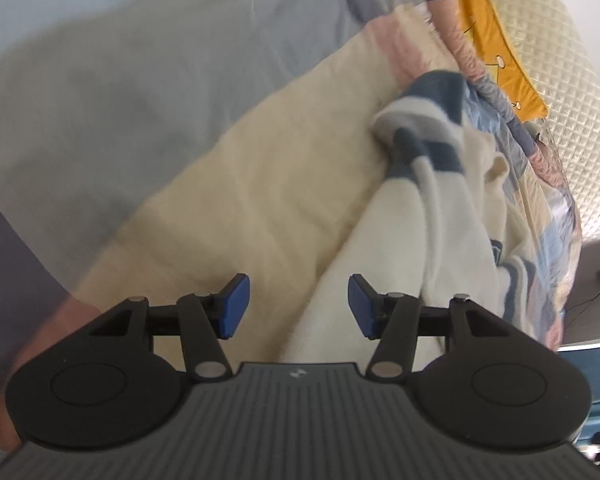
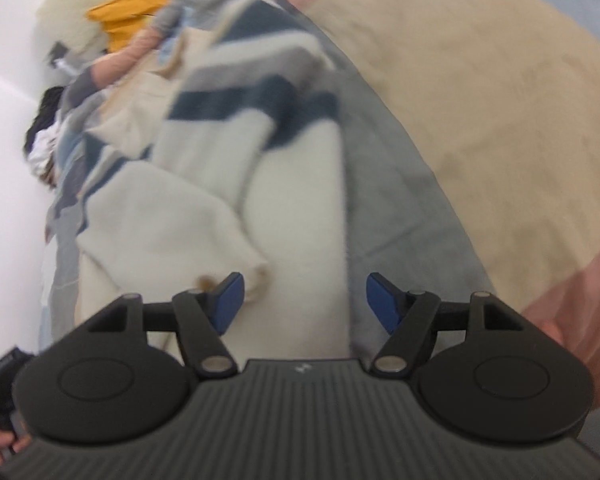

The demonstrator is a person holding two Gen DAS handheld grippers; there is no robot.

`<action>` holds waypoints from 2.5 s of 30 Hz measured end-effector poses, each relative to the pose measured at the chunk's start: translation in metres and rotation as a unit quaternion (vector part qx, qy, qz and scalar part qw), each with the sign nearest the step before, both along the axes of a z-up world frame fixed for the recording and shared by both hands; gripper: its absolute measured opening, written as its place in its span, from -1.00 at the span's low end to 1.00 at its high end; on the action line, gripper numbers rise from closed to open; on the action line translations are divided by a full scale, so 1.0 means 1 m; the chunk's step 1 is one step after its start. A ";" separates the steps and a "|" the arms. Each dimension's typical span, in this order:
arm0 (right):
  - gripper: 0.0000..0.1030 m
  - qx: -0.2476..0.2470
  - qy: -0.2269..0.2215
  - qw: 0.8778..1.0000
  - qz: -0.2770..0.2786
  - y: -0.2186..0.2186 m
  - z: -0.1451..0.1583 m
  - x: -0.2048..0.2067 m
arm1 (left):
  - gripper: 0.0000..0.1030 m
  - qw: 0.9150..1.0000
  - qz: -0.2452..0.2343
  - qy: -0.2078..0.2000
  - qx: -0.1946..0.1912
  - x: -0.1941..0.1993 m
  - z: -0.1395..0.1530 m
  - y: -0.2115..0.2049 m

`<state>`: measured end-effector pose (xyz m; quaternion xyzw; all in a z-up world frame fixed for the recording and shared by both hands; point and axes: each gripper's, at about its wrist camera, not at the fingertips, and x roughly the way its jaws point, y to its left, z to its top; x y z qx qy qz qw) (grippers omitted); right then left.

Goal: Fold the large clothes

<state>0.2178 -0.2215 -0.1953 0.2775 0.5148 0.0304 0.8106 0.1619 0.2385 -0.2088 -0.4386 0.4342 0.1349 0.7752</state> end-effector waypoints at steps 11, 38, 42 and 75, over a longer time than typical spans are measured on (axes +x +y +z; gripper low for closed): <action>0.38 0.164 -0.048 0.984 0.058 0.012 -0.004 -0.010 | 0.46 0.996 -0.077 -0.020 -0.044 0.021 -0.021 -0.031; -0.42 0.065 0.029 0.985 0.160 0.063 -0.012 -0.013 | -0.22 0.961 -0.248 0.099 0.072 0.018 -0.022 -0.115; -0.53 0.085 0.002 0.987 0.139 0.061 -0.009 -0.017 | -0.58 0.967 -0.237 0.074 0.064 0.017 -0.009 -0.112; -0.73 0.366 -0.259 0.884 0.131 -0.062 0.125 -0.143 | -0.67 0.951 -0.184 -0.225 -0.108 -0.161 0.216 -0.078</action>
